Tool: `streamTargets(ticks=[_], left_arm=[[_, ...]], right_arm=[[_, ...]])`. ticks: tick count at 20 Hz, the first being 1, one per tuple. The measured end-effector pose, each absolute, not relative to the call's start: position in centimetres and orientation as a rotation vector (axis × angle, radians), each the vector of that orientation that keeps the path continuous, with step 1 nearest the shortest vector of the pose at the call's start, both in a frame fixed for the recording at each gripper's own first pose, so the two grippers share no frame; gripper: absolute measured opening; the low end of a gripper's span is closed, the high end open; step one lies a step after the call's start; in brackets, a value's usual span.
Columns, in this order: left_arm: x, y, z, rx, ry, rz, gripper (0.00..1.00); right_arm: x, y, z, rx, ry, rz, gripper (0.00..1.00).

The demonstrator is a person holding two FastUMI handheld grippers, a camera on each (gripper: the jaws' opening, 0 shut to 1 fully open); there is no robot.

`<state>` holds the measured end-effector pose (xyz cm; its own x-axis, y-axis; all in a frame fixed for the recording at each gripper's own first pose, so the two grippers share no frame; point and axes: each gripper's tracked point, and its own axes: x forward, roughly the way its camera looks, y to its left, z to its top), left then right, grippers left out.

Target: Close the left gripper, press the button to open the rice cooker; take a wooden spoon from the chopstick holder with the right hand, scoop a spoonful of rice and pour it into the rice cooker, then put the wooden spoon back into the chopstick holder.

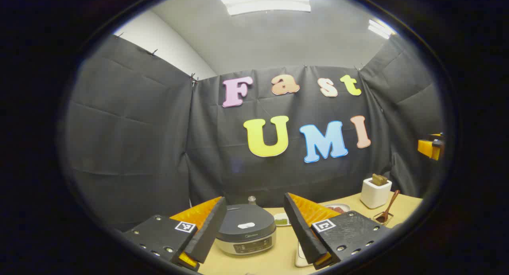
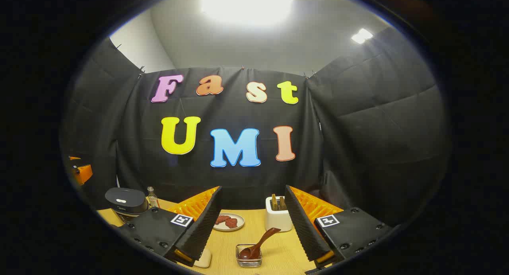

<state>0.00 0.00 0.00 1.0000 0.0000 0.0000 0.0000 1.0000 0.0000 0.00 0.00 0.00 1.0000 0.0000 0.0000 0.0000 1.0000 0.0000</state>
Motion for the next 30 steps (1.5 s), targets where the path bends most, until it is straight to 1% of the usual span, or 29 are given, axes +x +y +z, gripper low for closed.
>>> streamTargets(ticks=[4, 5, 6, 19, 30], left_arm=[[0.1, -0.1, 0.1, -0.001, -0.006, 0.002, 0.89], [0.1, -0.1, 0.1, -0.004, -0.006, 0.002, 0.91], [0.1, 0.0, 0.1, -0.006, -0.005, 0.003, 0.89], [0.1, -0.9, 0.1, -0.011, -0.008, 0.003, 0.89], [-0.1, -1.6, 1.0, -0.020, -0.009, 0.016, 0.89]], right_arm=[[0.0, -0.5, -0.3, 0.003, 0.009, -0.008, 0.97], [0.0, -0.5, -0.2, 0.003, 0.009, -0.010, 0.97], [0.1, -0.5, -0.1, 0.003, 0.007, -0.011, 0.97], [0.1, -1.2, 0.0, -0.013, 0.002, -0.015, 0.97], [0.0, -2.3, -0.7, -0.007, 0.014, 0.008, 0.97]])
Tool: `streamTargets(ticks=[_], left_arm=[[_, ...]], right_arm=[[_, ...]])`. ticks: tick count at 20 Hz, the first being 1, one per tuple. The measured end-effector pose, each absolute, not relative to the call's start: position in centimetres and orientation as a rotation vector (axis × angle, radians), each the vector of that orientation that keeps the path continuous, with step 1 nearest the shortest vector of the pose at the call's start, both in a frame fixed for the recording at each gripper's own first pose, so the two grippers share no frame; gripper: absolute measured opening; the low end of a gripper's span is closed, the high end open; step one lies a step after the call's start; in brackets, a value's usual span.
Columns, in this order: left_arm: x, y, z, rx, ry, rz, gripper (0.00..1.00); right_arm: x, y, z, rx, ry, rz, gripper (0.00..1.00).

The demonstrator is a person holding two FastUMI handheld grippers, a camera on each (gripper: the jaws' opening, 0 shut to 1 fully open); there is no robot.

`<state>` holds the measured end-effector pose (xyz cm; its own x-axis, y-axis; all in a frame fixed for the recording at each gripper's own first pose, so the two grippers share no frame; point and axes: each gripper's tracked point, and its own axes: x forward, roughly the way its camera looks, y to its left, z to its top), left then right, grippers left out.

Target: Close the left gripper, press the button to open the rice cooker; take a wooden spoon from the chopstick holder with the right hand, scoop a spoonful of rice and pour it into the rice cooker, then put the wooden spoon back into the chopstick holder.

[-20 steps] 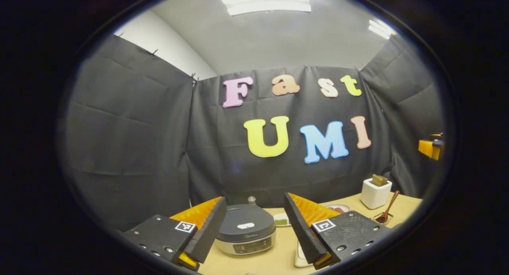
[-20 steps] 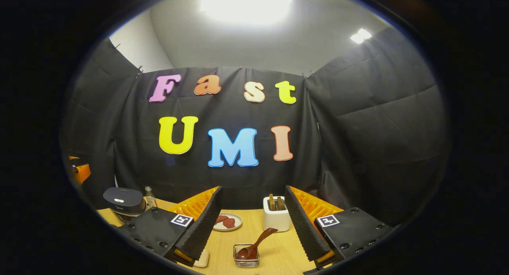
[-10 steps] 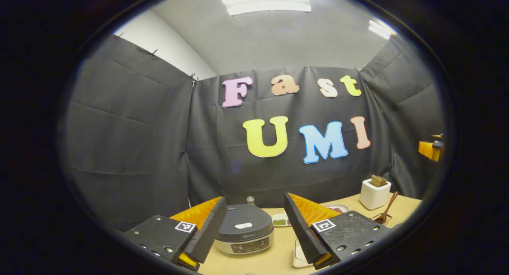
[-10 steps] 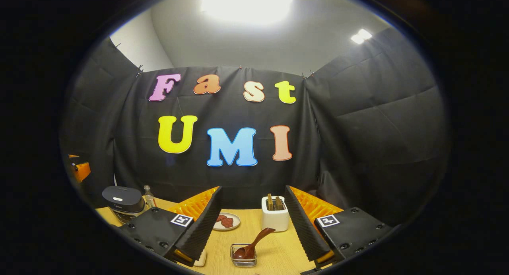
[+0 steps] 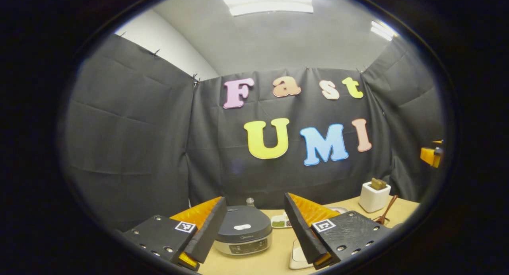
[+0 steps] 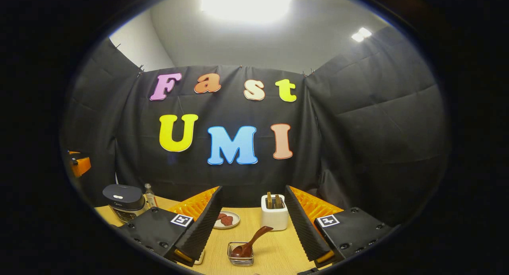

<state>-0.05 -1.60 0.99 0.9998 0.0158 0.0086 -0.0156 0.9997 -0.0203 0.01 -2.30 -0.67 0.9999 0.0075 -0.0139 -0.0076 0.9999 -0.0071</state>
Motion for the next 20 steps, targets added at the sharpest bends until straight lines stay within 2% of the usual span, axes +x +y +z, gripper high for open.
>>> streamTargets(ticks=[5, 8, 10, 16, 18, 20], left_arm=[[-0.2, -2.4, 1.7, -0.013, -0.008, 0.022, 0.89], [-0.2, -2.7, 2.2, -0.002, -0.012, 0.026, 0.63], [-0.1, -3.1, 2.5, -0.002, -0.014, 0.035, 0.63], [-0.9, -3.7, 3.4, 0.014, -0.031, 0.056, 0.19], [-0.7, -3.0, 4.0, 0.025, -0.041, 0.061, 0.14], [0.5, -2.0, 3.6, 0.019, -0.035, 0.061, 0.01]], right_arm=[[-0.1, -3.3, -0.9, 0.002, 0.017, 0.017, 0.97], [-0.3, -3.9, -0.9, -0.001, 0.017, 0.025, 0.97], [-0.3, -4.4, -1.1, -0.002, 0.016, 0.036, 0.97], [-0.7, -5.3, -1.9, 0.005, 0.028, 0.087, 0.97], [-0.6, -5.7, -1.9, 0.010, 0.026, 0.083, 0.97], [-0.5, -5.6, -2.1, 0.029, 0.030, 0.079, 0.97]])
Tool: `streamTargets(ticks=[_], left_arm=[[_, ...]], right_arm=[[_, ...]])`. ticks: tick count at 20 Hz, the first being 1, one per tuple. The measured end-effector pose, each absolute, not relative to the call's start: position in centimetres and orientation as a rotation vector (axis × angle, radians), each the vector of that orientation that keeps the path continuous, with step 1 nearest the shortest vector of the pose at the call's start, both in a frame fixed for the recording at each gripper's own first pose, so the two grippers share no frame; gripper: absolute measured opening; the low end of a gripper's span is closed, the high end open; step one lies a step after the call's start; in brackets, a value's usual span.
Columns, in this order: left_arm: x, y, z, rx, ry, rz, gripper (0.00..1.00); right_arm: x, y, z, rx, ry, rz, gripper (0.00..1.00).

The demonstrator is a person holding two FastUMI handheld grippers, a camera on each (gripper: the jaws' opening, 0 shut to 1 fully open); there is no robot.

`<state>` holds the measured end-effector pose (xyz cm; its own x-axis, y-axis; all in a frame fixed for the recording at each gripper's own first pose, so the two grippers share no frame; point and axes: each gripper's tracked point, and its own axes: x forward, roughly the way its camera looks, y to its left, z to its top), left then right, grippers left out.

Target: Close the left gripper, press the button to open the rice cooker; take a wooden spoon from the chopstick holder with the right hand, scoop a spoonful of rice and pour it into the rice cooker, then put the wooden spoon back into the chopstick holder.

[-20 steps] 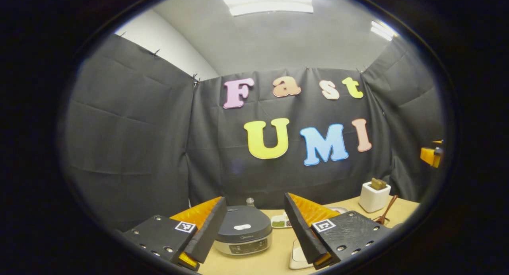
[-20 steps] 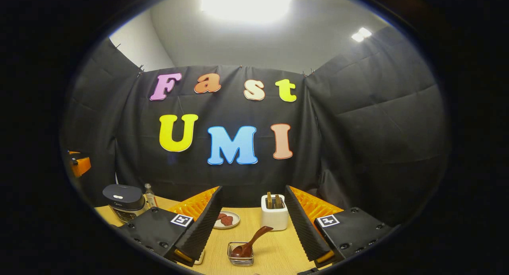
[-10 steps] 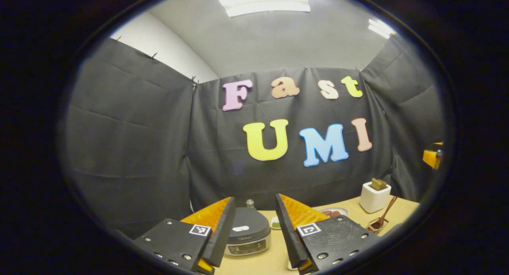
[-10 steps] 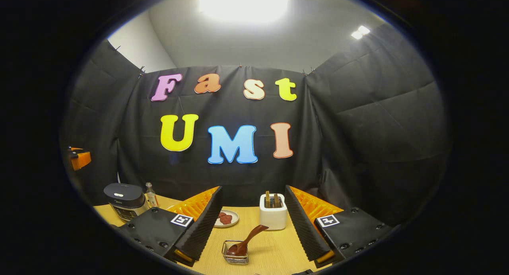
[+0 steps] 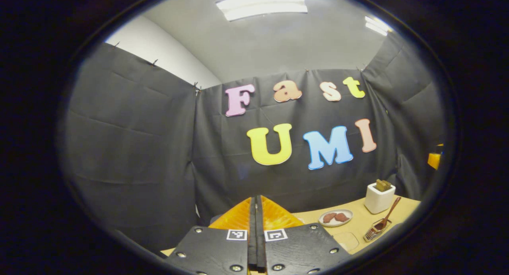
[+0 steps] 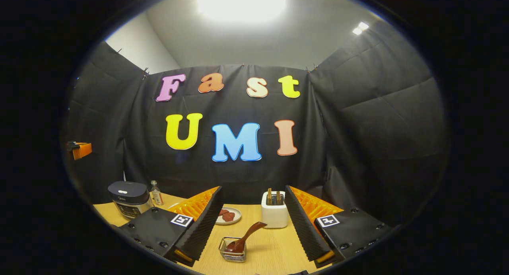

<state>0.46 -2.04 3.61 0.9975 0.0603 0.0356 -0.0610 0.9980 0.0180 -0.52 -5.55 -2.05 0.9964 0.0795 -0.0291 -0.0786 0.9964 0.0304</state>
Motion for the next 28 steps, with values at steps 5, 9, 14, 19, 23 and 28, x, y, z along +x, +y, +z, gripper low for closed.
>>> streamTargets(ticks=[5, 9, 14, 19, 23, 28], left_arm=[[3.9, -0.1, 0.9, 0.004, 0.014, 0.038, 0.01], [7.6, 1.4, -2.3, -0.009, 0.069, 0.004, 0.04], [11.6, 3.1, -6.8, -0.023, 0.137, -0.034, 0.04], [15.3, 3.5, -12.1, -0.060, 0.222, -0.074, 0.01], [17.4, 3.2, -17.4, -0.065, 0.306, -0.097, 0.01], [18.1, 2.5, -22.3, -0.082, 0.395, -0.116, 0.01]], right_arm=[[0.2, -4.7, -2.2, 0.012, 0.034, 0.050, 0.97], [0.8, -3.1, -2.1, 0.004, 0.030, 0.013, 0.97], [1.8, -1.1, -2.0, -0.012, 0.028, -0.030, 0.97], [2.6, 0.2, -2.5, -0.029, 0.042, -0.073, 0.98], [3.3, 0.8, -2.9, -0.047, 0.060, -0.101, 0.97], [3.4, 1.2, -2.9, -0.070, 0.069, -0.125, 0.97]])
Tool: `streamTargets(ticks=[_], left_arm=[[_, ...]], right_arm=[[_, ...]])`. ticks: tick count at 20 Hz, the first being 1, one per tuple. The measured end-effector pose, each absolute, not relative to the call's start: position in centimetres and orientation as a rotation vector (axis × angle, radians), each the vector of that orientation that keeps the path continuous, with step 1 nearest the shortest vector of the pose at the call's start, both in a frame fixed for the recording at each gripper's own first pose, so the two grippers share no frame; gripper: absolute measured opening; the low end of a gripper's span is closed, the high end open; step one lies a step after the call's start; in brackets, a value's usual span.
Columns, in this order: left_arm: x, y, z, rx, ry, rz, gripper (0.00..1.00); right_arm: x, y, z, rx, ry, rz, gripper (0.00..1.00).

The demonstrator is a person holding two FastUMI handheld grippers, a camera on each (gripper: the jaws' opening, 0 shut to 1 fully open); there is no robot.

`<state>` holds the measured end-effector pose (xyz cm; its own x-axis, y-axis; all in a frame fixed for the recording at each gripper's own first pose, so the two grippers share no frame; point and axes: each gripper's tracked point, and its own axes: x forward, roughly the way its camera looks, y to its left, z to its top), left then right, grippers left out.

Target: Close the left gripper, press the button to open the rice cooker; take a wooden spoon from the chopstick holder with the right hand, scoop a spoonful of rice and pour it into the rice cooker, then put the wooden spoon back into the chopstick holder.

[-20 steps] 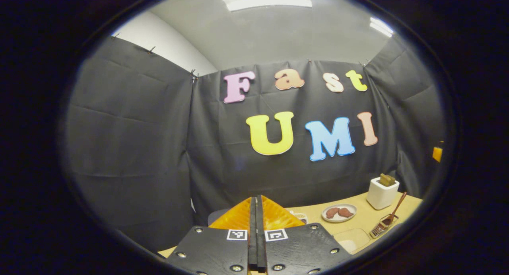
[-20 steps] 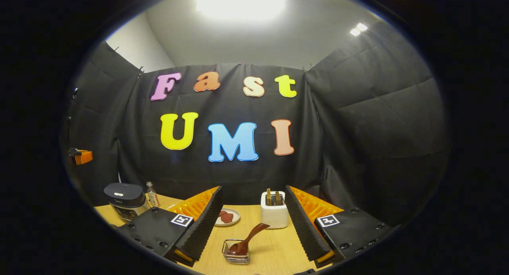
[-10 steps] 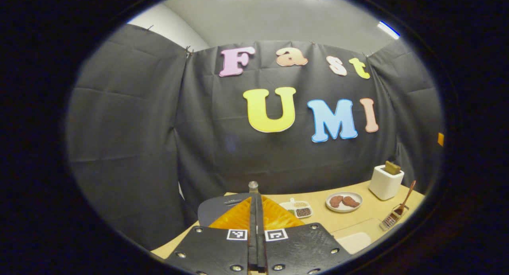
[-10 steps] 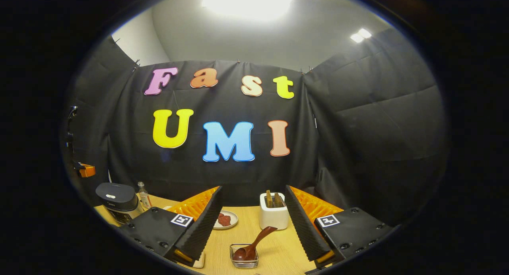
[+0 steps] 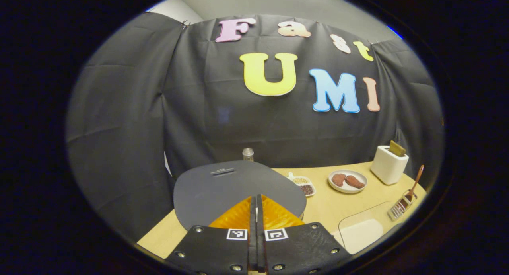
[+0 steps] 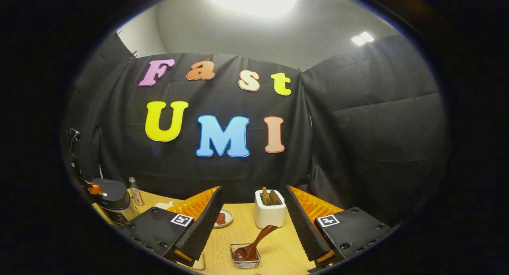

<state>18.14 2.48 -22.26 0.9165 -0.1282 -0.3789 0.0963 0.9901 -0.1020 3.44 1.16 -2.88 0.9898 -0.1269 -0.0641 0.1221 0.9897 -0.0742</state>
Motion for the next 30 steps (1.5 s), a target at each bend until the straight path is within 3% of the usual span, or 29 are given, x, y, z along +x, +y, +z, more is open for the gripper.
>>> streamTargets(ticks=[6, 13, 22, 28, 30], left_arm=[[18.0, 2.2, -23.7, -0.096, 0.385, -0.114, 0.05], [17.7, 1.9, -23.5, -0.085, 0.389, -0.080, 0.02], [18.0, 4.4, -12.4, -0.053, 0.202, -0.014, 0.02], [14.7, 5.6, -6.4, -0.076, 0.105, 0.026, 0.00], [12.5, 5.8, -4.5, -0.066, 0.067, 0.029, 0.39]], right_arm=[[3.4, 1.3, -2.9, -0.086, 0.076, -0.125, 0.97], [4.2, 2.5, -3.4, -0.052, 0.084, -0.078, 0.97], [4.6, 1.7, -4.1, -0.037, 0.099, -0.034, 0.98], [5.8, 0.5, -5.7, -0.015, 0.138, -0.011, 0.98], [6.5, 0.2, -7.0, 0.001, 0.170, -0.004, 0.98]])
